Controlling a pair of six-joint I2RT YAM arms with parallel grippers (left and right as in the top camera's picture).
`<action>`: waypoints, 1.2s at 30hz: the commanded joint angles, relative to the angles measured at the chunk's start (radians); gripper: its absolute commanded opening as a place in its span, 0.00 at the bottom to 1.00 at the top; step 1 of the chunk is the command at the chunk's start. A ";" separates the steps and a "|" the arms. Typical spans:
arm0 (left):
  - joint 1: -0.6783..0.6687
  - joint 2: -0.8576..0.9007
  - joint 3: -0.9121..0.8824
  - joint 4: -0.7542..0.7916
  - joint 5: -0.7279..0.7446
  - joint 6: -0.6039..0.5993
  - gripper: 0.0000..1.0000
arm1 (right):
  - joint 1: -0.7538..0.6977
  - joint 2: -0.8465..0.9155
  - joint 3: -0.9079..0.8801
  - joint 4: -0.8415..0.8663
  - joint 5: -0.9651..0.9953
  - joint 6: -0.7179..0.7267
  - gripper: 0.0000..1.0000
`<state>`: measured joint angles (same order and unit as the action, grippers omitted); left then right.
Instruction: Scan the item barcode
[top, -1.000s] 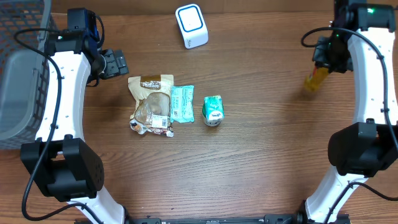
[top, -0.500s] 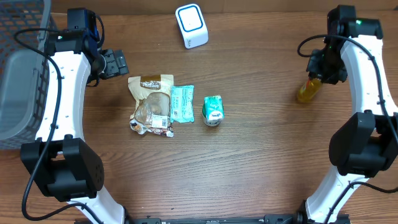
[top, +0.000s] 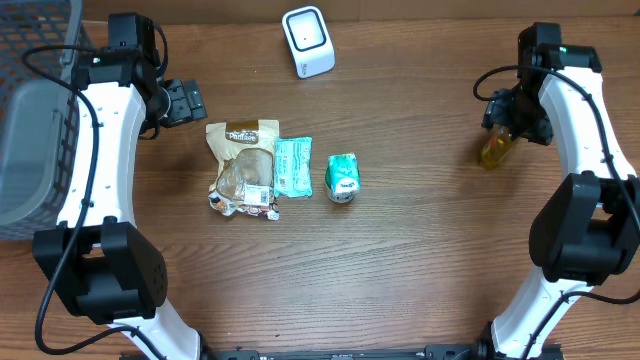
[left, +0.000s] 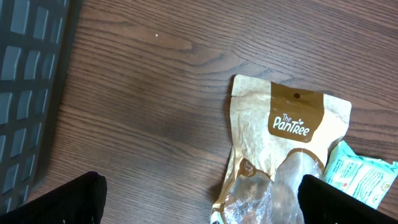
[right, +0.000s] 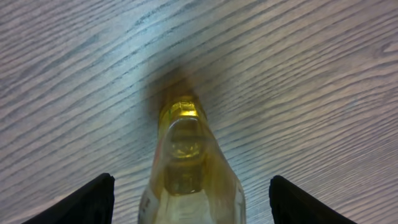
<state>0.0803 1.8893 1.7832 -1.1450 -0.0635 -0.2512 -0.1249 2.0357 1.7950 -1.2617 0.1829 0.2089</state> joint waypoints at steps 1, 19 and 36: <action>-0.002 -0.004 0.016 0.000 0.003 0.019 1.00 | -0.008 -0.013 0.048 -0.005 0.007 0.005 0.76; -0.002 -0.004 0.016 0.000 0.003 0.019 0.99 | 0.181 -0.043 0.345 -0.345 -0.559 -0.139 1.00; -0.002 -0.004 0.016 0.000 0.003 0.019 1.00 | 0.499 -0.043 -0.066 -0.106 -0.559 -0.101 0.65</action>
<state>0.0803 1.8893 1.7832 -1.1450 -0.0631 -0.2512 0.3470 2.0010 1.7580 -1.3899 -0.3672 0.0944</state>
